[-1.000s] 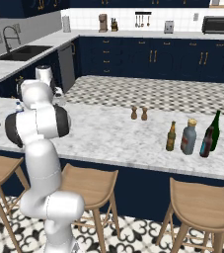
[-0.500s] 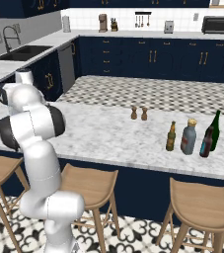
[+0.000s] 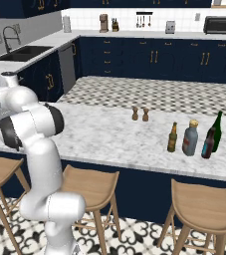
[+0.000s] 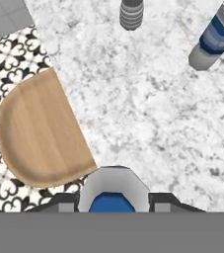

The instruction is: Move the plastic bottles in the middle to the plastics group, and the glass bottles in the middle to the glass group.

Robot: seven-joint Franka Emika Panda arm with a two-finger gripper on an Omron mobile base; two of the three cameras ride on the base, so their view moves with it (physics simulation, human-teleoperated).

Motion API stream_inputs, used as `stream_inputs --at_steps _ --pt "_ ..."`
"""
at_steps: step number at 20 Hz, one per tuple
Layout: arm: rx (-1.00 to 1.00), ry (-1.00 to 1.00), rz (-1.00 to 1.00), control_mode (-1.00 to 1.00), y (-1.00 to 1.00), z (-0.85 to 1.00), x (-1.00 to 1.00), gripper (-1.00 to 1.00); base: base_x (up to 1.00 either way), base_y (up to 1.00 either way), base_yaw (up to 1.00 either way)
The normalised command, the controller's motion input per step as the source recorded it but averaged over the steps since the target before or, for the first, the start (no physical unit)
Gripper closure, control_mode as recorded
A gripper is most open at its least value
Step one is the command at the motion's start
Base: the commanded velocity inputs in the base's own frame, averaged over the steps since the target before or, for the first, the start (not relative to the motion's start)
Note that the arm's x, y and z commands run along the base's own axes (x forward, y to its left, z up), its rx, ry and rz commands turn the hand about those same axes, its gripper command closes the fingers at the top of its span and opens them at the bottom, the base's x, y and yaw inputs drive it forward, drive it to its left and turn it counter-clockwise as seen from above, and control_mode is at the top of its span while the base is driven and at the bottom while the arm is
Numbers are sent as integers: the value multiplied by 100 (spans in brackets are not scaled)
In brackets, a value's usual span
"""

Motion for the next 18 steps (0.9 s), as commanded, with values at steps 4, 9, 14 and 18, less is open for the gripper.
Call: stream_inputs --at_steps 4,9,14,18 --pt "0 0 11 -100 83 0 0 100 0 0 0" --pt "0 -3 5 -100 79 0 6 100 0 0 0" --pt "0 -5 0 -100 65 0 30 100 0 0 0" --pt "0 0 0 -100 13 0 25 100 0 0 0"
